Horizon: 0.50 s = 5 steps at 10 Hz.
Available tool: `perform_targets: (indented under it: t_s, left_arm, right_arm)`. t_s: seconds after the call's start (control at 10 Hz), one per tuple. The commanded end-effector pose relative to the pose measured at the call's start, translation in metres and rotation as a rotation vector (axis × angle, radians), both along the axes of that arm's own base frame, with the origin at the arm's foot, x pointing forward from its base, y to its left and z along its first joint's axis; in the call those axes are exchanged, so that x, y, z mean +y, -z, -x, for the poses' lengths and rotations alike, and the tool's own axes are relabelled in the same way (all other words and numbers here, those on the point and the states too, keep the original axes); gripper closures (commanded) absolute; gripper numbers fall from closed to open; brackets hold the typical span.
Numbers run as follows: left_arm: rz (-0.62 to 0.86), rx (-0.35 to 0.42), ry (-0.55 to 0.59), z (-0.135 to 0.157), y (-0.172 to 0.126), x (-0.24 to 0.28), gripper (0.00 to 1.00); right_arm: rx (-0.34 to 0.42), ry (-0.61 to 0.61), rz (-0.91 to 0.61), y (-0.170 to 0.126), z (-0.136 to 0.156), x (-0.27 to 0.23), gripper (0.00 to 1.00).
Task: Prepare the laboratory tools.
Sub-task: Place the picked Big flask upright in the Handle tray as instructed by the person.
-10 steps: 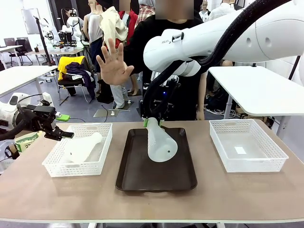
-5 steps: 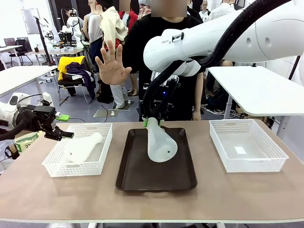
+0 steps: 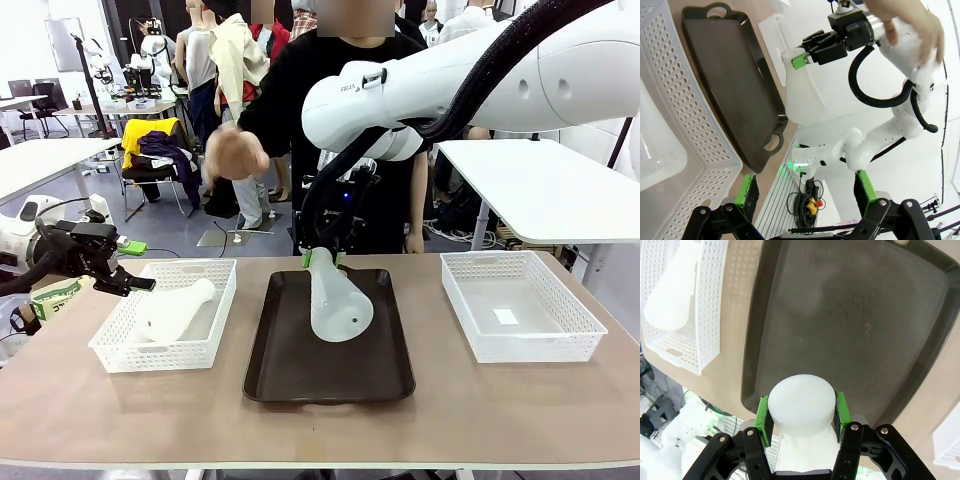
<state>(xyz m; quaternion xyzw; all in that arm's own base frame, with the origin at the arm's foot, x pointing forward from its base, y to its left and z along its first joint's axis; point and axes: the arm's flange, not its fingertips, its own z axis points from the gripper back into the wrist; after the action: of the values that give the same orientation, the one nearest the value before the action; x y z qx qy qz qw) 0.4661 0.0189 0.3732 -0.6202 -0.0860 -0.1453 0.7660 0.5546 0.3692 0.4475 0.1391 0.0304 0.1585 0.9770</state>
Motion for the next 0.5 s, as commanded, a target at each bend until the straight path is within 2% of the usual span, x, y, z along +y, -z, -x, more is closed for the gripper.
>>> perform_targets:
  t_s: [0.0, 0.4]
  left_arm:
    - [0.009, -0.008, 0.001, 0.0005, -0.0017, 0.0008, 0.0]
    - [0.009, -0.008, 0.001, 0.0005, -0.0017, 0.0008, 0.0]
  right_arm:
    - [-0.004, 0.0, -0.001, -0.0035, 0.0016, -0.0015, 1.0]
    - [-0.004, 0.0, -0.001, -0.0035, 0.0016, -0.0015, 1.0]
